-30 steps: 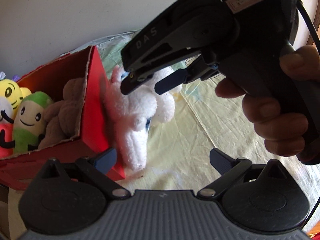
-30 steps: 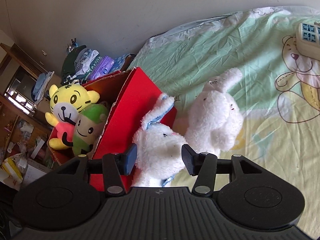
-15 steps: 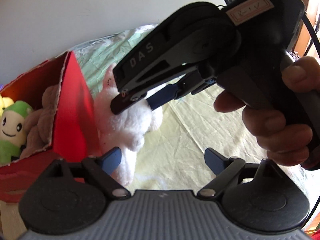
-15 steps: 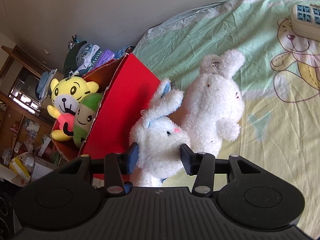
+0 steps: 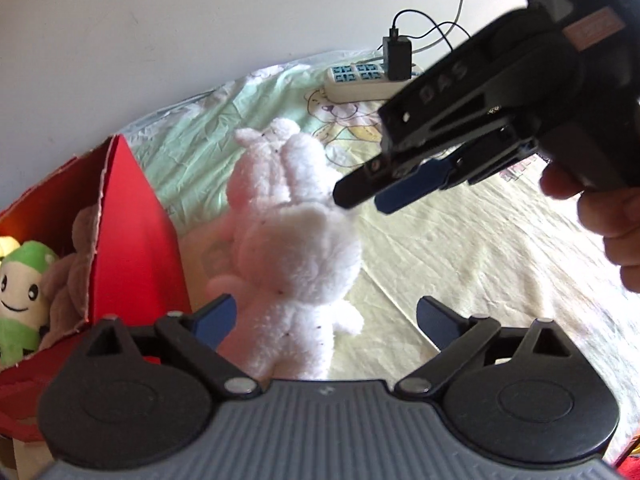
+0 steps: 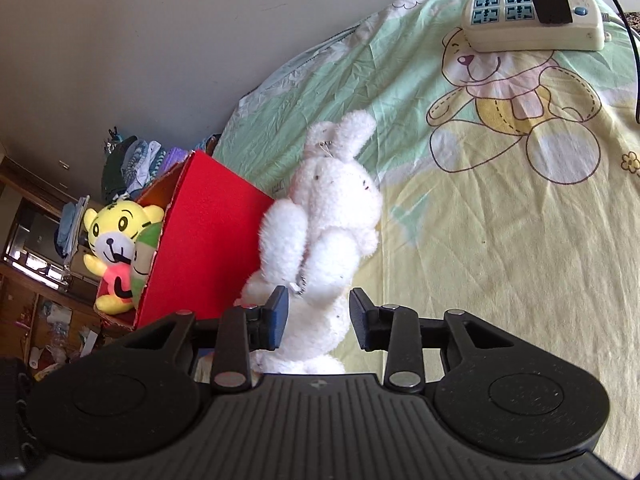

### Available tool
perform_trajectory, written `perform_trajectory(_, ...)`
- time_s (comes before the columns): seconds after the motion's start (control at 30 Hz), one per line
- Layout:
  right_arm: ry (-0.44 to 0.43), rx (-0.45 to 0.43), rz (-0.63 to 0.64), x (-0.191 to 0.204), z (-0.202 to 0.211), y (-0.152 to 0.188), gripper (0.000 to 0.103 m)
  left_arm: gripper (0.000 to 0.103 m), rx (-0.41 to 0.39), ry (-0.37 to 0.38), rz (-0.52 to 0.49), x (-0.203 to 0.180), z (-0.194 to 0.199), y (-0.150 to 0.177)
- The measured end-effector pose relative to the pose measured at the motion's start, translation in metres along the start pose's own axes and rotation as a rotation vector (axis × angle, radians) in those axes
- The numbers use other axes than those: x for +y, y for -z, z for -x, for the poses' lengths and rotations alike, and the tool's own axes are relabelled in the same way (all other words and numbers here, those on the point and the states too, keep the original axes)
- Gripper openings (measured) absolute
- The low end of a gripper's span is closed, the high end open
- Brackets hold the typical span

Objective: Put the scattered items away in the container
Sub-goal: 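Close the right gripper around the white rabbit plush's body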

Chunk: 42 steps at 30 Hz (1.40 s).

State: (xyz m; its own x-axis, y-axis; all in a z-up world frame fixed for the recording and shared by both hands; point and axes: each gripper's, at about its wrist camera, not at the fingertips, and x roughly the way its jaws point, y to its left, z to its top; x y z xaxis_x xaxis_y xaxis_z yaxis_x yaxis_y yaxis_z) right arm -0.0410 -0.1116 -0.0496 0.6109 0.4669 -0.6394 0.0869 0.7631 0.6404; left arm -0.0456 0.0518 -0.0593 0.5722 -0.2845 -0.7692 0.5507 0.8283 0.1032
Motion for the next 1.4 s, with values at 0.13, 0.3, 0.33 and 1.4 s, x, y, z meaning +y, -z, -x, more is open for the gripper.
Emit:
perform_trajectory(0.13, 0.012, 0.021, 0.015, 0.006, -0.009, -0.001, 0.049, 0.097, 0.042, 0.011, 0.018, -0.009, -0.011, 0.008)
perform_trajectory(0.3, 0.047, 0.026, -0.015, -0.007, -0.005, 0.001, 0.049, 0.099, 0.009, 0.061, 0.012, -0.023, 0.001, 0.008)
perform_trajectory(0.33, 0.057, 0.026, -0.024, -0.01, -0.003, 0.002, 0.049, 0.099, 0.0, 0.086, 0.015, -0.026, 0.005, 0.007)
perform_trajectory(1.4, 0.072, 0.019, -0.042, -0.022, 0.008, 0.001, 0.049, 0.101, -0.028, 0.383, 0.059, -0.044, 0.002, -0.019)
